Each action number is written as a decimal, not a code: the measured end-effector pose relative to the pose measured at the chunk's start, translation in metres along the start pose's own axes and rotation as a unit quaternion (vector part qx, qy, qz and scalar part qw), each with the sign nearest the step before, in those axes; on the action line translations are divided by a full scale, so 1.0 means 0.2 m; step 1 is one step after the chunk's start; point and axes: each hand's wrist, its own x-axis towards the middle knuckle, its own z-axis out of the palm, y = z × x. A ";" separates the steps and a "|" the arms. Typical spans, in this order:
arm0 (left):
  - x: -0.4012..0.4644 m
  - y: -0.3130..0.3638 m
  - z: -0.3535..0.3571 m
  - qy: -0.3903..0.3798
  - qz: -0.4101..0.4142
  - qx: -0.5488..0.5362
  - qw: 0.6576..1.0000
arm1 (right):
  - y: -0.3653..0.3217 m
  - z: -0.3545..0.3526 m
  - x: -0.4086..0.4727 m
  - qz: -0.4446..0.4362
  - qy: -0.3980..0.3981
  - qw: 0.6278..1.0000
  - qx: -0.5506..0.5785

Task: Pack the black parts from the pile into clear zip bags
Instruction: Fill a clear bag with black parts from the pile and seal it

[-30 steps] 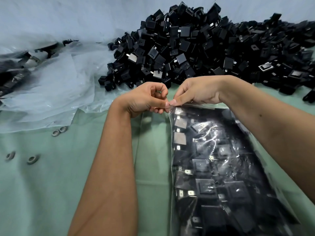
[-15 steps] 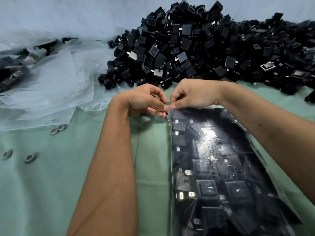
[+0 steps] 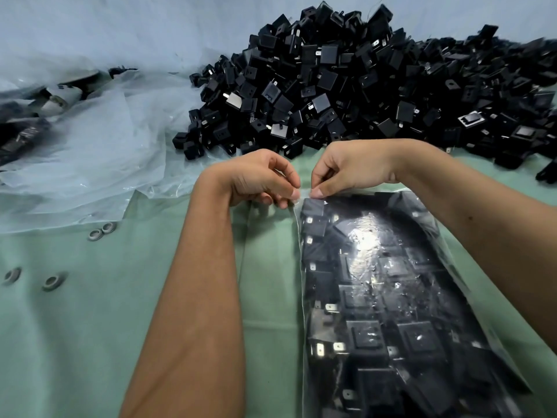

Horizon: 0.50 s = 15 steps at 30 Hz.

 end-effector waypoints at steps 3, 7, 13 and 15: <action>0.02 0.02 0.02 -0.003 0.005 0.061 0.998 | -0.01 0.00 0.00 0.000 -0.012 1.000 -0.002; 0.02 0.01 0.03 -0.012 0.030 0.024 0.999 | -0.01 0.00 -0.01 -0.006 -0.007 1.000 0.015; 0.02 0.00 0.01 -0.014 0.040 0.006 0.999 | 0.06 -0.05 -0.06 0.012 -0.029 0.997 0.069; 0.01 0.00 0.00 -0.016 0.025 0.015 0.999 | 0.08 -0.05 -0.06 0.002 -0.022 0.998 0.057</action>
